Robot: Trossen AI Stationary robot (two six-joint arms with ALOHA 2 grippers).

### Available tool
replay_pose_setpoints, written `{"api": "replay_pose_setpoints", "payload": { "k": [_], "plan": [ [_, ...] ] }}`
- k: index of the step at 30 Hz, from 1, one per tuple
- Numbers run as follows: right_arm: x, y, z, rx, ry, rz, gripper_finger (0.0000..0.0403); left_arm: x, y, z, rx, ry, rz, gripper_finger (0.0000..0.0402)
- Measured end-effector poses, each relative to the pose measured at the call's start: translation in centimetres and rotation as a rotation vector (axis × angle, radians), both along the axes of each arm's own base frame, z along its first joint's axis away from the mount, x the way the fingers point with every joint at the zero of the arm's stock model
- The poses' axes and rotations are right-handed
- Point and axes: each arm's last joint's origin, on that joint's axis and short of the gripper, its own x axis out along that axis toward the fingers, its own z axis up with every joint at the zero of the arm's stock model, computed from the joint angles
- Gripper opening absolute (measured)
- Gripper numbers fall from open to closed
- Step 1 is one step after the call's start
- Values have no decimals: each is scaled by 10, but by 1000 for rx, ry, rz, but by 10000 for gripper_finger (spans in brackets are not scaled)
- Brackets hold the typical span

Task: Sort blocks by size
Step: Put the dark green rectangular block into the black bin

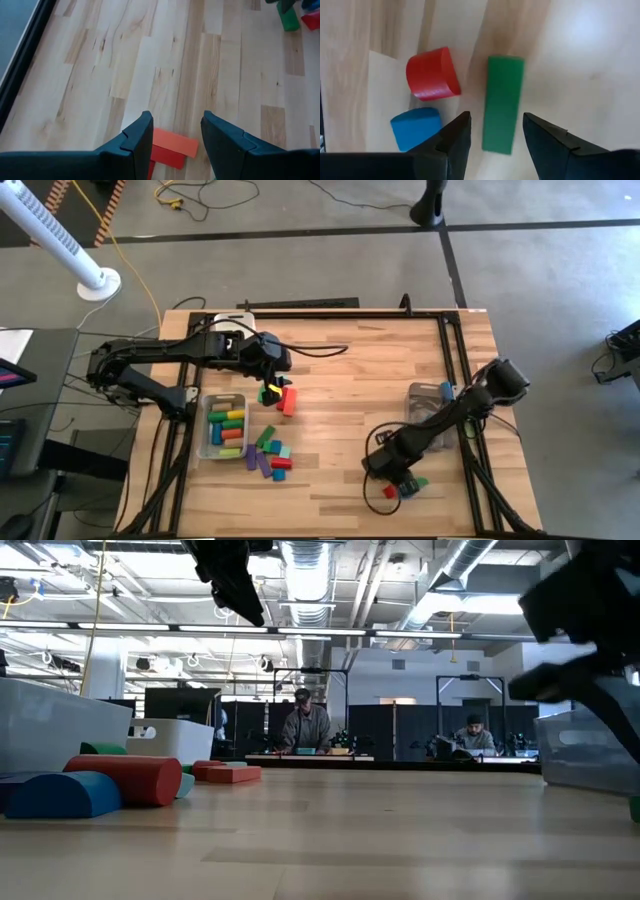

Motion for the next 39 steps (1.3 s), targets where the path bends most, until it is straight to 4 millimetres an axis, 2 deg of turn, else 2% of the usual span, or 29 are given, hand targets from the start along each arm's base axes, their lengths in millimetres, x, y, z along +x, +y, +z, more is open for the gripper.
{"api": "replay_pose_setpoints", "payload": {
  "k": [4, 12, 16, 20, 23, 30, 33, 39],
  "plan": [
    [7, 7, -10, -7, 23, 9, 219, 0, 0, 0, -3, 4, 2, 157],
    [7, 10, -24, -51, 88, -6, 221, 0, 0, 0, 2, 5, -3, 157],
    [7, 9, -25, -84, 81, -31, 198, 0, 0, 0, 3, 5, -4, 157],
    [11, 1, -22, -95, 99, -63, 148, 0, 0, 0, 4, 4, -4, 157],
    [18, -5, -18, -98, 112, -77, 117, 0, 0, 0, 9, 3, -10, 157],
    [38, -24, 3, -132, 84, -129, 118, 0, 0, 0, 12, -1, -12, 157],
    [35, -32, 12, -139, 96, -135, 127, 1, 0, 1, 13, -13, -12, 157],
    [29, -58, 46, -147, 38, -227, 122, 3, 0, 3, 16, -36, -12, 157]
  ]
}}
